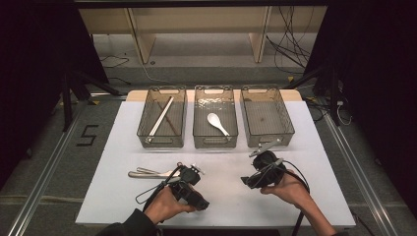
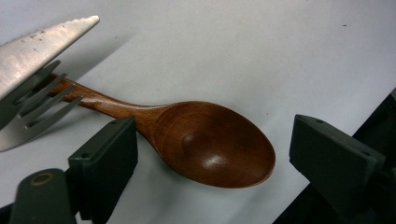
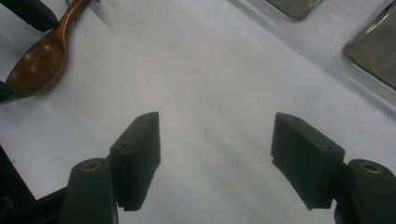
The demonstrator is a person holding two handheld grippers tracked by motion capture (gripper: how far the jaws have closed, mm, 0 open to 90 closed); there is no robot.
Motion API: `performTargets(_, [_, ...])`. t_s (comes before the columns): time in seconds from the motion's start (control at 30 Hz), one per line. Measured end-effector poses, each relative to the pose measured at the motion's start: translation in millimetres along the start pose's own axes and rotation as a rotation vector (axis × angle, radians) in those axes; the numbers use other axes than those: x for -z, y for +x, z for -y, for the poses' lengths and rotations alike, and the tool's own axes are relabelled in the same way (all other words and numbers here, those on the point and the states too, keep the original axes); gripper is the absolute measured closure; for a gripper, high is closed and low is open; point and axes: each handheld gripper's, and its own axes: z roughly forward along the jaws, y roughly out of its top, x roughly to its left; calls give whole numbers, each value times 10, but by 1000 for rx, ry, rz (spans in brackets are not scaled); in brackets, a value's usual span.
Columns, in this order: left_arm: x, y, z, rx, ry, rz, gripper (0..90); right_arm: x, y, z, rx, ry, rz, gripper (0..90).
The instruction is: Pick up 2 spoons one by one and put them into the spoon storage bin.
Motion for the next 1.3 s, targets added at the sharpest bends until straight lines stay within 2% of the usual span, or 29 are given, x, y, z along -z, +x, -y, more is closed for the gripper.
performTargets(0.03, [2,-18,7,-5,0,9,147,0,0,0,1,1,0,338])
performTargets(0.13, [-20,-63,14,-31,9,-33,146,0,-1,0,2,0,-1,338])
performTargets(0.43, [-20,-30,9,-21,16,-47,137,-5,3,1,0,4,-2,338])
performTargets(0.57, [-20,-7,10,4,14,-37,127,-14,3,2,1,9,-4,338])
performTargets(0.73, [-49,-44,31,-15,39,-41,120,-4,5,-2,3,5,-3,338])
performTargets(0.8, [-70,-47,30,0,42,-38,110,-3,0,-2,-2,5,-3,338])
performTargets(0.87, [-91,-38,31,-2,53,-44,107,-10,-3,1,1,7,-3,338])
performTargets(1.17, [-129,-74,13,-14,43,-76,92,-7,-2,-2,1,6,-5,341])
performTargets(1.3, [-126,-80,18,-32,46,-86,104,-5,1,-5,4,6,-6,341])
